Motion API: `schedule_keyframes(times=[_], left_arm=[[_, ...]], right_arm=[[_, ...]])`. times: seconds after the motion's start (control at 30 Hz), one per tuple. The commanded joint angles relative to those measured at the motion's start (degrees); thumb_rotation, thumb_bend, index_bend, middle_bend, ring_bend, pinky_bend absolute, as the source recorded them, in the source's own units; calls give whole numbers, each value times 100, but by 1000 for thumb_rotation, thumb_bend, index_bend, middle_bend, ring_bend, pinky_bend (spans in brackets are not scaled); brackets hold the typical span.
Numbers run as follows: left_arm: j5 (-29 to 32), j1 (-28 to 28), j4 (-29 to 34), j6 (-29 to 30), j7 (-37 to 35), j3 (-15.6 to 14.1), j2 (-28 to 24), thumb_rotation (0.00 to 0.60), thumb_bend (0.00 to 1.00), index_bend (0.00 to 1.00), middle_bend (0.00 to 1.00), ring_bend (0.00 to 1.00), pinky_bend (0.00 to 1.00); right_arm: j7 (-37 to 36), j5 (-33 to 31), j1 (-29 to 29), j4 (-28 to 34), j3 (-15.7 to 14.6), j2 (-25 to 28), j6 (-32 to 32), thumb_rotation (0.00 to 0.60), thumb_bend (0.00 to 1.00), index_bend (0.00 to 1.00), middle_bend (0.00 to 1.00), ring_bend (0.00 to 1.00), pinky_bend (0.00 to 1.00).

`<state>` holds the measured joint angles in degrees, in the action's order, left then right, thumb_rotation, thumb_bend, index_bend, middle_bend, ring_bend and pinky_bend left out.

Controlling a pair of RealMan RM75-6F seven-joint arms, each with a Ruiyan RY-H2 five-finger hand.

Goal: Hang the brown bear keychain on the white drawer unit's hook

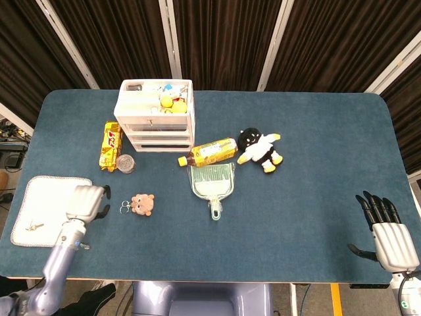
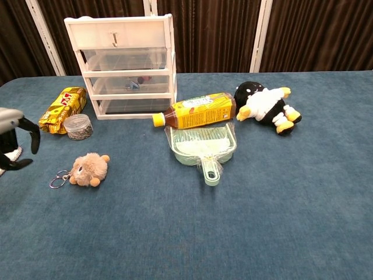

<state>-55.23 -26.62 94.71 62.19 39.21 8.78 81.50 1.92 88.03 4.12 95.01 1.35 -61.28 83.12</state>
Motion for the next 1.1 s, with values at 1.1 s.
schedule_keyframes(times=[1.1], left_arm=[[293, -544, -1224, 38, 331, -379, 1172, 600, 319, 548, 1000, 877, 727]], right_arm=[[-119, -46, -22, 32, 49, 8, 67, 600, 0, 0, 0, 0, 0]])
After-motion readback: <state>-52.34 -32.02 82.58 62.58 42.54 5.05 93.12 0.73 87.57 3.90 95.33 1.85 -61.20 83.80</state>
